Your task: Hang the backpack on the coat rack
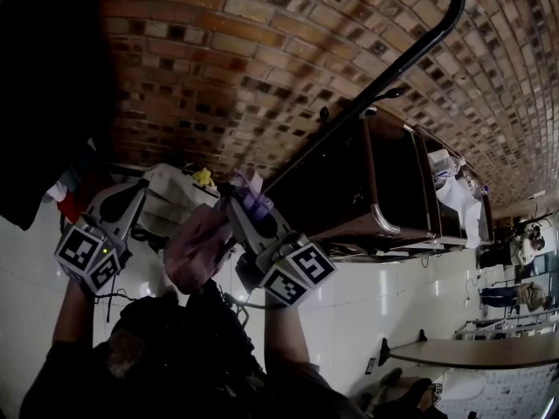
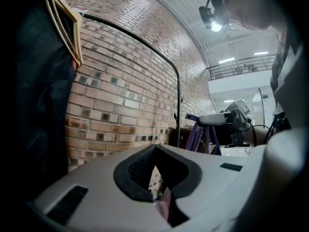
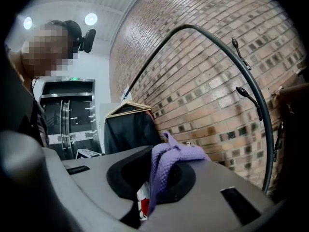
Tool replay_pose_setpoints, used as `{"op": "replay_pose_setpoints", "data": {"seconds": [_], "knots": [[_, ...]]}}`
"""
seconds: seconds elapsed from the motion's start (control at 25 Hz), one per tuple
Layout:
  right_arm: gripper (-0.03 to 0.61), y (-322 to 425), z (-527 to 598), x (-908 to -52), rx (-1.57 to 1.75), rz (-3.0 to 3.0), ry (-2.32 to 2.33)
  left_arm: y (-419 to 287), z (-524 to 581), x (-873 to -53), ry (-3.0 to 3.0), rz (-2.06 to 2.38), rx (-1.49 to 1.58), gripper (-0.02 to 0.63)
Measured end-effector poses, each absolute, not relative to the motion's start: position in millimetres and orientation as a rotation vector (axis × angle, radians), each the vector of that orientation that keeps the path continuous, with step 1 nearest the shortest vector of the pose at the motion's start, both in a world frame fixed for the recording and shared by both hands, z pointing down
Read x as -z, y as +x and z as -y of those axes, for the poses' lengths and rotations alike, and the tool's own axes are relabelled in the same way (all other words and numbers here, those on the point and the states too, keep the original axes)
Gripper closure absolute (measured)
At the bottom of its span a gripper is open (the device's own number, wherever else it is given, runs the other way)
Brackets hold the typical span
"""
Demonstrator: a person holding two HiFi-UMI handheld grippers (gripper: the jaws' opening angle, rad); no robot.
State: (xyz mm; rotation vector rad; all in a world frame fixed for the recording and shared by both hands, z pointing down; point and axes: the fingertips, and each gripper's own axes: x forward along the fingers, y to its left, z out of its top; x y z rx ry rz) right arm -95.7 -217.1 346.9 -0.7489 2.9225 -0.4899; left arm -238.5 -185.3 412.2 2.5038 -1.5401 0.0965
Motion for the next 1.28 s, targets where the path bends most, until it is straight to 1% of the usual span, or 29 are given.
{"op": "replay_pose_setpoints", "data": {"seconds": [0.28,0.76,1.08,1.28], "knots": [[0.561,-87,274,-341,0.502,-2.960,-0.669,-212,242,-402,2.502,1.561,-0.112,0.577],[0.561,-49,397,-296,0.437,-2.944,-0.604,-150,356,-379,2.535,1.583,-0.113,0.577],[0.561,-43,440,-269,0.418,-2.933,-0.519,-142,397,-378,2.496,1.643,-0.119,0.577],[0.561,-32,447,-250,0.367,-2.913,-0.499,-145,414,-379,2.466,1.675,-0.106,0.577]]}}
